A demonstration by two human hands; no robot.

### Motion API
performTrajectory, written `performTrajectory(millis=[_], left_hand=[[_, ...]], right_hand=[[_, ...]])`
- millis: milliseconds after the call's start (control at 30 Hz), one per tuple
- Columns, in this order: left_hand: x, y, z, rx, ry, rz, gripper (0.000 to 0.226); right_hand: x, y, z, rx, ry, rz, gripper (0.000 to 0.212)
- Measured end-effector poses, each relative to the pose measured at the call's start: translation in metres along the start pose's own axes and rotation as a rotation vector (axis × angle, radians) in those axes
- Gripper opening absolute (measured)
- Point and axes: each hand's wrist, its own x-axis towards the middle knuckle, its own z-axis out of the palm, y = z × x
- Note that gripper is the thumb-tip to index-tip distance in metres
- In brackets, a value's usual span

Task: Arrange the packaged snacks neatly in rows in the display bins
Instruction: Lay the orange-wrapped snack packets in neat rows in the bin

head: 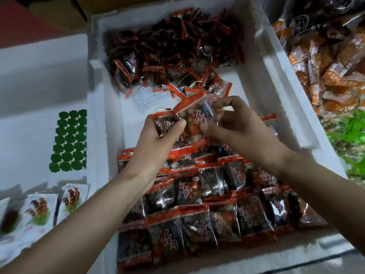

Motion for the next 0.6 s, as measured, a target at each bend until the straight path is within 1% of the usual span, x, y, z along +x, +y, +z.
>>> performTrajectory(millis=[67,100,167,233,367,467,600], left_hand=[[-0.01,0.002,-0.008,0.077,0.018,0.041,0.056],[-0.015,0.004,-0.012,0.115,0.032,0.062,0.056],[-0.026,0.004,-0.021,0.144,0.069,0.091,0.046],[-0.036,0.004,-0.03,0.14,0.12,0.096,0.037],[-0.059,0.002,-0.049,0.11,0.245,0.099,0.04],[-0.071,-0.005,-0.064,0.095,0.311,0.089,0.03],[-0.083,-0.014,-0.075,0.09,0.343,0.075,0.034]], right_hand=[[-0.01,-0.003,0.01,-0.109,-0.09,-0.024,0.04],[-0.015,-0.004,0.016,-0.146,-0.117,-0.029,0.042],[-0.023,-0.004,0.026,-0.154,-0.124,-0.016,0.046],[-0.031,0.0,0.037,-0.161,-0.092,0.023,0.044],[-0.038,0.011,0.057,-0.264,-0.101,0.13,0.037],[-0.038,0.02,0.074,-0.348,-0.121,0.155,0.031],[-0.037,0.028,0.094,-0.399,-0.138,0.179,0.024]])
